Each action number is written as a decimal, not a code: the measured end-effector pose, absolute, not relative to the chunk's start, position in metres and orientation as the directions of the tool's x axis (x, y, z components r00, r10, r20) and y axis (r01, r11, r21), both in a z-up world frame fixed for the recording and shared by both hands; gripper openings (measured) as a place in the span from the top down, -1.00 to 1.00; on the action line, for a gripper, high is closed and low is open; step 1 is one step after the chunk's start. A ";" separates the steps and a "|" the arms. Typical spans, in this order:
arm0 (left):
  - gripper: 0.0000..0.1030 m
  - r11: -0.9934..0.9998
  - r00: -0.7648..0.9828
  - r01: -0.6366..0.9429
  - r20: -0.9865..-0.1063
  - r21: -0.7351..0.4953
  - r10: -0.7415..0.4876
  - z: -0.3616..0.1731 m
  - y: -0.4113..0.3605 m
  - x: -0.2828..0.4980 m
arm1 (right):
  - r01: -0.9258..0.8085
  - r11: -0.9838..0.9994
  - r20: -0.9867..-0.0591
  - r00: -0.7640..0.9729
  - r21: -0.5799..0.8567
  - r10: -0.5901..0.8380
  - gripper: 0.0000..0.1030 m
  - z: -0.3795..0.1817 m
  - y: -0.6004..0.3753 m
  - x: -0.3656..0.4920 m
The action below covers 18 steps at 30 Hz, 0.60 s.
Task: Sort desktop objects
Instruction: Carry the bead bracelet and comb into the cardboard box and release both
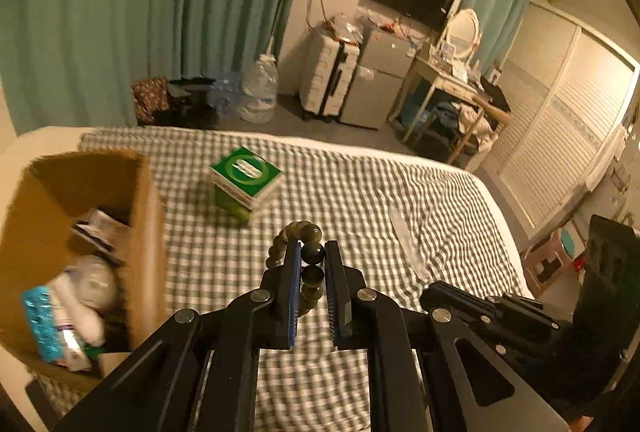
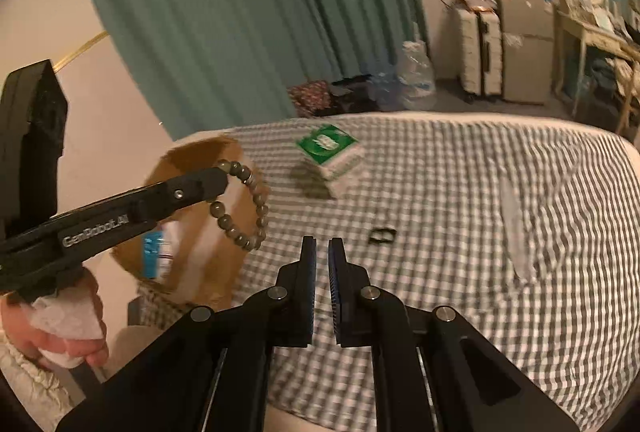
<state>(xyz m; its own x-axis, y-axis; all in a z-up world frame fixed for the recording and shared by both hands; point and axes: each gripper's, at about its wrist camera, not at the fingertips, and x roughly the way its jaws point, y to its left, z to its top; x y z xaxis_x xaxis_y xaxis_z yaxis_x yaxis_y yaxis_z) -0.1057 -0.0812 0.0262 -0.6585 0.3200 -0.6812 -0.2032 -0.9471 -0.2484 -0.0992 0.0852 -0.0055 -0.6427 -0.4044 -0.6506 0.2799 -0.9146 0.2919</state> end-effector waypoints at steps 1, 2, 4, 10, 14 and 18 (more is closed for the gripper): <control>0.79 -0.953 -0.673 -0.191 -0.675 -0.236 0.302 0.034 -0.094 -0.104 | 0.297 -0.912 -0.648 -0.642 0.282 -0.409 0.86 0.000 0.075 -0.098; 0.79 -0.956 -0.681 -0.185 -0.672 -0.227 0.291 0.037 -0.101 -0.103 | 0.316 -0.908 -0.643 -0.642 0.275 -0.418 0.86 0.005 0.064 -0.097; 0.79 -0.964 -0.698 -0.162 -0.666 -0.208 0.261 0.047 -0.124 -0.103 | 0.357 -0.891 -0.630 -0.632 0.280 -0.451 0.86 0.012 0.045 -0.096; 0.79 -0.980 -0.725 -0.086 -0.663 -0.181 0.186 0.048 -0.187 -0.101 | 0.459 -0.831 -0.616 -0.568 0.313 -0.546 0.86 0.020 -0.014 -0.096; 0.79 -0.983 -0.720 -0.023 -0.679 -0.182 0.143 0.027 -0.225 -0.106 | 0.491 -0.813 -0.633 -0.530 0.313 -0.564 0.86 0.010 -0.049 -0.103; 0.79 -0.979 -0.690 0.035 -0.714 -0.199 0.120 -0.003 -0.258 -0.116 | 0.509 -0.805 -0.672 -0.484 0.305 -0.561 0.85 -0.007 -0.074 -0.113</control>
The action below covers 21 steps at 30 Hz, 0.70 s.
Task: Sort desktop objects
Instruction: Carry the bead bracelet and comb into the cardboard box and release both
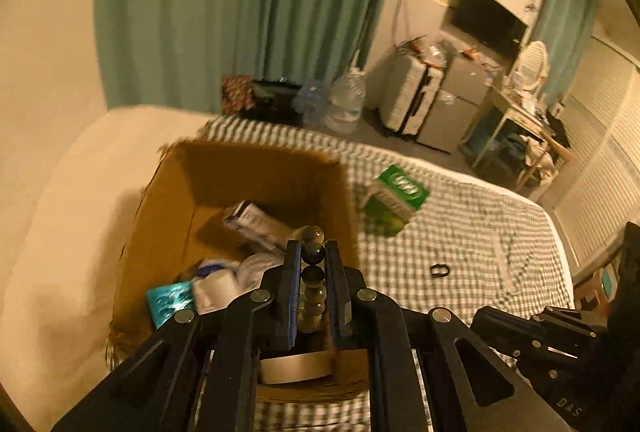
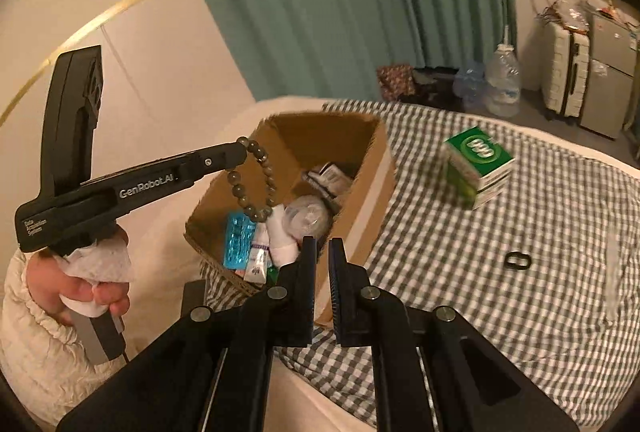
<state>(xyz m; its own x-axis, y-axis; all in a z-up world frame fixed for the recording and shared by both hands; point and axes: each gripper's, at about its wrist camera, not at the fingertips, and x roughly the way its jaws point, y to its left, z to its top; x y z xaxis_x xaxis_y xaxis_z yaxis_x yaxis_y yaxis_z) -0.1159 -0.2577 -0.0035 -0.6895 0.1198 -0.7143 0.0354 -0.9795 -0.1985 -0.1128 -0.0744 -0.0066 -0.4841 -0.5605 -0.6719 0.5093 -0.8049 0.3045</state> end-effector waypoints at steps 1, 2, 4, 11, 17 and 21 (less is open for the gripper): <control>0.79 -0.977 -0.679 0.054 -0.725 -0.205 0.115 -0.013 -0.265 -0.119 | 0.513 -0.803 -0.679 -0.475 0.303 -0.560 0.85 -0.011 -0.083 -0.116; 0.79 -0.977 -0.672 0.059 -0.731 -0.207 0.114 -0.020 -0.269 -0.121 | 0.517 -0.799 -0.684 -0.463 0.308 -0.564 0.85 -0.015 -0.092 -0.118; 0.75 -0.980 -0.649 0.068 -0.755 -0.185 0.098 -0.034 -0.273 -0.124 | 0.518 -0.792 -0.685 -0.450 0.322 -0.573 0.82 -0.022 -0.101 -0.123; -0.68 -0.996 -0.562 0.080 -0.827 -0.033 -0.018 -0.066 -0.262 -0.132 | 0.437 -0.864 -0.674 -0.563 0.248 -0.478 -0.07 -0.034 -0.077 -0.126; -0.70 -0.996 -0.620 0.085 -0.781 0.025 -0.072 -0.050 -0.229 -0.123 | 0.312 -0.950 -0.680 -0.694 0.012 -0.236 -0.08 -0.030 -0.020 -0.120; -0.80 -0.999 -0.662 0.031 -0.749 0.005 -0.024 -0.036 -0.188 -0.123 | 0.237 -0.971 -0.662 -0.728 0.000 -0.178 -0.09 -0.028 0.021 -0.128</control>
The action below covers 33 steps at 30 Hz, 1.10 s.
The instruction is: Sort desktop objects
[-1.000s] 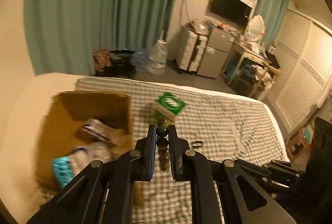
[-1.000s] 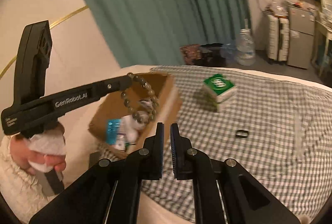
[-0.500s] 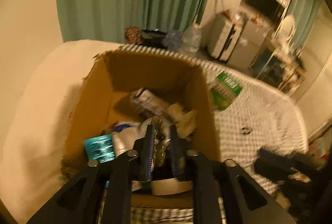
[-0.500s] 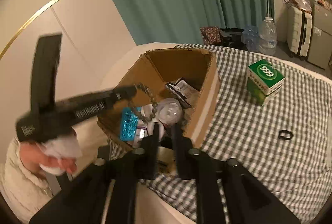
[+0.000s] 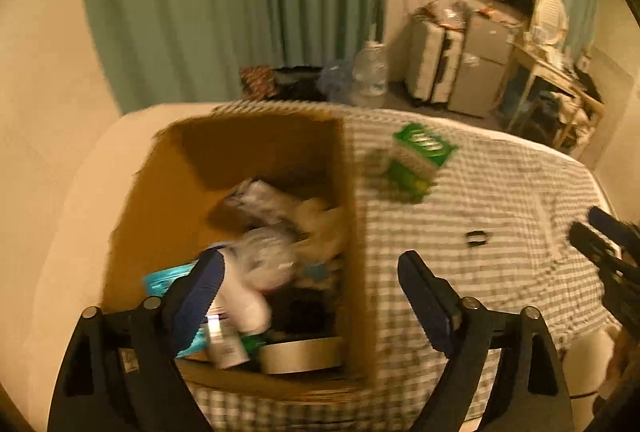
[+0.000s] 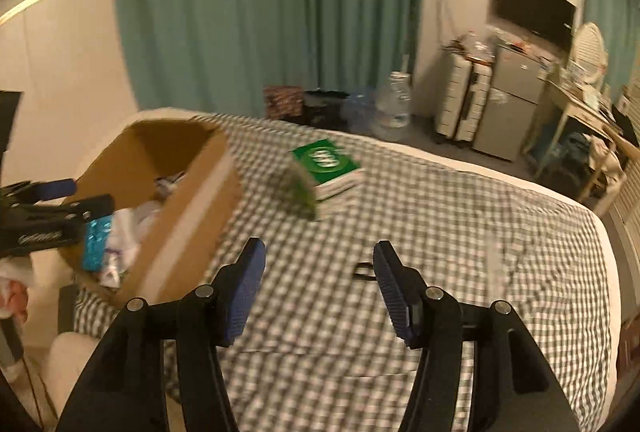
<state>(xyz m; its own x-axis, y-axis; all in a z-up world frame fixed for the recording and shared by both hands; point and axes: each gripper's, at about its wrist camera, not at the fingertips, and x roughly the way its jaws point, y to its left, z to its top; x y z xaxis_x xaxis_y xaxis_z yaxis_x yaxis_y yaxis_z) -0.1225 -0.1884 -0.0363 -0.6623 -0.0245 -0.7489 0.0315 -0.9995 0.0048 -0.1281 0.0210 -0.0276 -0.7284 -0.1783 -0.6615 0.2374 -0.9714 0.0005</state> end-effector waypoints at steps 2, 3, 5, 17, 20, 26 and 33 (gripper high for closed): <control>-0.89 -1.000 -0.682 0.007 -0.732 0.003 -0.007 -0.034 -0.157 -0.123 | 0.208 -0.978 -0.656 -0.739 -0.005 -0.154 -0.09 -0.028 0.040 -0.133; -0.90 -1.000 -0.684 0.002 -0.729 0.004 -0.004 -0.034 -0.147 -0.124 | 0.195 -0.981 -0.655 -0.742 -0.004 -0.145 -0.09 -0.028 0.048 -0.135; -0.90 -0.999 -0.677 -0.035 -0.736 0.009 0.017 -0.040 -0.114 -0.130 | 0.171 -0.985 -0.654 -0.744 0.017 -0.140 -0.09 -0.029 0.068 -0.139; -0.92 -0.991 -0.551 -0.121 -0.834 0.061 0.016 -0.133 0.019 -0.189 | -0.001 -0.999 -0.728 -0.684 0.051 -0.036 -0.11 -0.099 0.170 -0.167; -0.92 -0.990 -0.538 -0.111 -0.843 0.090 -0.016 -0.154 0.034 -0.199 | -0.019 -0.997 -0.745 -0.666 0.073 -0.042 -0.11 -0.113 0.187 -0.179; -0.92 -0.993 -0.530 -0.085 -0.848 0.085 -0.027 -0.188 0.047 -0.229 | -0.030 -0.999 -0.762 -0.648 0.015 0.008 -0.11 -0.135 0.205 -0.213; -0.92 -0.994 -0.572 -0.083 -0.820 0.076 -0.015 -0.217 0.057 -0.254 | -0.056 -0.998 -0.787 -0.615 -0.012 0.044 -0.11 -0.172 0.222 -0.247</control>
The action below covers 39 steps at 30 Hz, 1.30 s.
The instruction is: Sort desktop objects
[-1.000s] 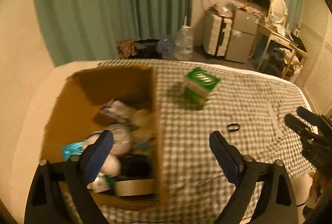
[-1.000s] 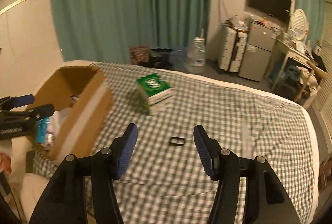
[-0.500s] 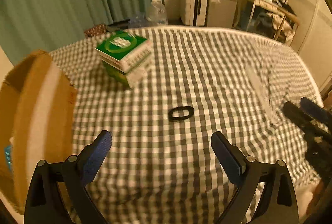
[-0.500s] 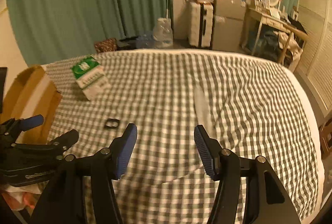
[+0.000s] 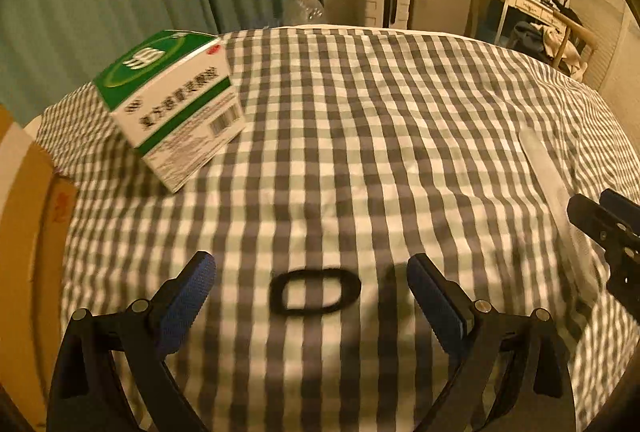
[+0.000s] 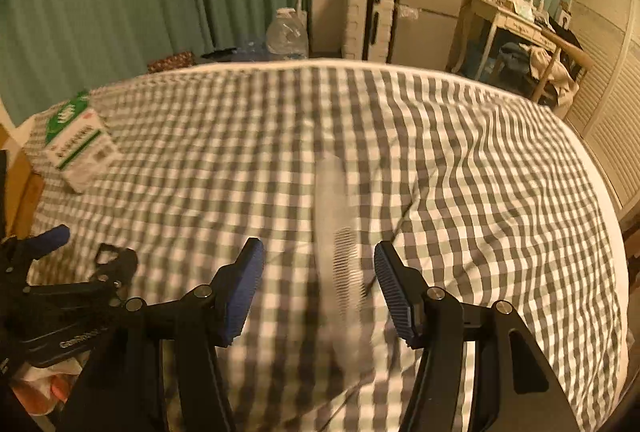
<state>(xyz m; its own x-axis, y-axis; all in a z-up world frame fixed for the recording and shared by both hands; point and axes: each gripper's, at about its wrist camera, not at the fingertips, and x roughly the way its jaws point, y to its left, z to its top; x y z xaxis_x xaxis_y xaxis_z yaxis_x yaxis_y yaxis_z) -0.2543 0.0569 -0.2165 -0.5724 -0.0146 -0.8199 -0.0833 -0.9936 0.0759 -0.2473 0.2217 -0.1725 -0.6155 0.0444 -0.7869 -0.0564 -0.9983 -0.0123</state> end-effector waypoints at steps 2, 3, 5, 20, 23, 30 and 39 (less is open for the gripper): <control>-0.92 -0.995 -0.561 -0.082 -0.828 0.064 -0.007 -0.228 0.055 -0.257 | -0.062 -0.998 -0.803 -0.595 0.000 0.037 -0.11 -0.182 0.229 -0.255; -0.92 -0.996 -0.557 -0.076 -0.830 0.038 0.011 -0.231 0.052 -0.258 | -0.066 -0.998 -0.808 -0.588 0.009 0.032 -0.11 -0.186 0.233 -0.257; -0.92 -0.998 -0.564 -0.067 -0.825 0.000 0.038 -0.231 0.046 -0.257 | -0.085 -0.996 -0.823 -0.566 0.014 0.037 -0.11 -0.194 0.239 -0.264; 0.24 -0.979 -0.581 -0.201 -0.808 0.033 0.092 -0.219 0.034 -0.228 | -0.074 -0.997 -0.857 -0.515 0.016 0.025 0.00 -0.211 0.237 -0.266; 0.82 -0.971 -0.582 -0.229 -0.810 0.074 0.076 -0.215 0.040 -0.219 | -0.064 -0.998 -0.859 -0.511 0.012 0.022 0.39 -0.211 0.237 -0.265; 0.86 -0.979 -0.565 -0.189 -0.824 0.079 0.043 -0.204 0.041 -0.208 | -0.067 -0.998 -0.849 -0.526 -0.017 0.050 0.56 -0.203 0.231 -0.256; 0.86 -0.982 -0.589 -0.171 -0.807 0.074 0.041 -0.175 0.043 -0.207 | -0.026 -1.000 -0.833 -0.553 -0.006 0.019 0.94 -0.184 0.205 -0.230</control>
